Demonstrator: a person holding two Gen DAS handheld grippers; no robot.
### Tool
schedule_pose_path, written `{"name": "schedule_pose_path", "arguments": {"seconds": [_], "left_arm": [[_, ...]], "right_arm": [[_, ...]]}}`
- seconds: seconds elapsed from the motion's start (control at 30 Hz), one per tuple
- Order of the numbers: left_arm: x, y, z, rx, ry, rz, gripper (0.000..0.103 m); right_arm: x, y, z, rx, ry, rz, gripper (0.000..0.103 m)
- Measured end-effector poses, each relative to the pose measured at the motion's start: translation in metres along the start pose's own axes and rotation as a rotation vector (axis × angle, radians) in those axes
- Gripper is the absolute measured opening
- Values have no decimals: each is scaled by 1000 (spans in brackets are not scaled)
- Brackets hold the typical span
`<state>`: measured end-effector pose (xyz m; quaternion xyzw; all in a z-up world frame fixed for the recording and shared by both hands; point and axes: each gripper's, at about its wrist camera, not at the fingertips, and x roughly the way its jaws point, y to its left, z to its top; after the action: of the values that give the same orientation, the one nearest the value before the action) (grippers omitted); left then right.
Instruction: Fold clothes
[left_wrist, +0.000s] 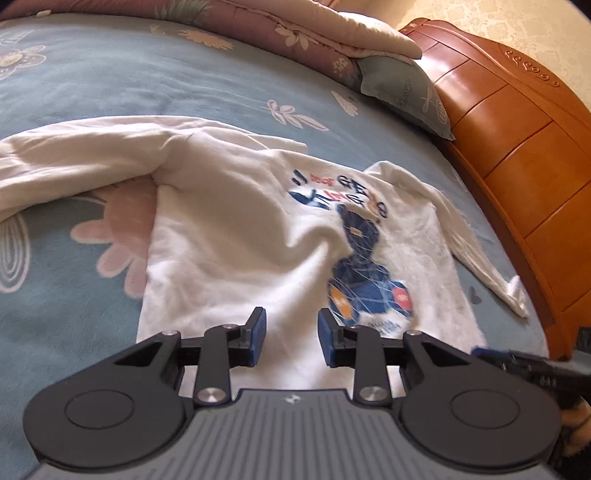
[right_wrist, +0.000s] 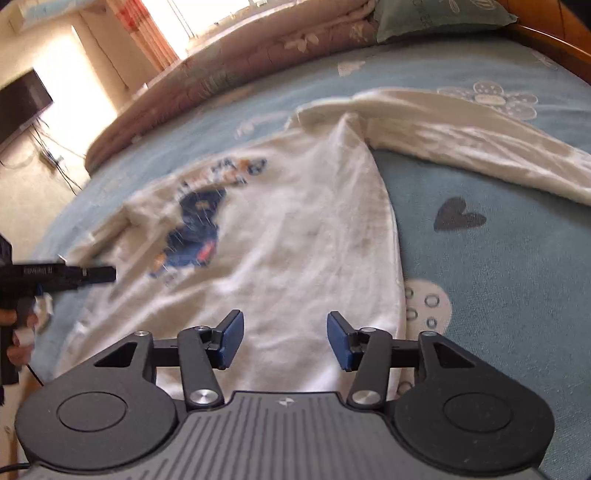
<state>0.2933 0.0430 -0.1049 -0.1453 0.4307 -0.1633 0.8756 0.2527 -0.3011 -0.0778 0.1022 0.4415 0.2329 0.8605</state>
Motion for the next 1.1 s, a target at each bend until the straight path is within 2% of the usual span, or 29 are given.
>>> {"name": "schedule_pose_path", "arguments": {"seconds": [0.03,0.07,0.17,0.23,0.3,0.37,0.47,0.5,0.53,0.57,0.6,0.63,0.77,0.8,0.87,0.93,1.0,1.07,1.1], "left_arm": [[3,3,0,23,-17,57,30],[3,11,2,19,-35,77,30],[-2,32,13,-23,-71,96,29],[-5,35,22,-31,-83,83,26],[-8,38,30,-39,-95,70,36],[-3,35,37,-28,-107,36,38],[20,39,48,-57,-82,-34,40],[29,43,50,-73,-78,-33,40],[32,45,52,-67,-96,15,39],[33,46,52,-49,-126,86,28],[32,46,52,-20,-145,168,11],[30,49,52,-14,-146,200,6],[14,52,51,-26,-127,199,8],[10,49,51,-24,-124,194,27],[5,41,53,-29,-127,97,40],[1,26,49,-13,-124,-14,40],[7,6,41,38,-64,-107,41],[15,-13,29,117,-3,-171,42],[17,-20,23,158,14,-177,42]], "right_arm": [[-3,1,-5,-24,4,-9,57],[-6,2,-10,-48,8,-17,57],[-14,4,-26,-120,20,-44,57],[-20,4,-28,-134,36,-60,57],[-21,6,-24,-129,46,-71,59],[-18,10,-16,-123,48,-78,63],[-5,17,-4,-126,45,-69,64],[0,20,-1,-126,44,-65,64],[5,24,3,-126,43,-60,64],[8,26,5,-128,44,-62,64],[11,28,6,-131,45,-63,64],[11,27,7,-133,46,-68,64],[10,20,10,-136,47,-88,64],[9,18,14,-135,43,-92,64],[7,18,24,-136,17,-96,64],[11,23,35,-158,-3,-93,66],[19,32,44,-191,-14,-82,66],[33,45,49,-234,-7,-59,66],[39,51,45,-267,8,-57,66]]}}
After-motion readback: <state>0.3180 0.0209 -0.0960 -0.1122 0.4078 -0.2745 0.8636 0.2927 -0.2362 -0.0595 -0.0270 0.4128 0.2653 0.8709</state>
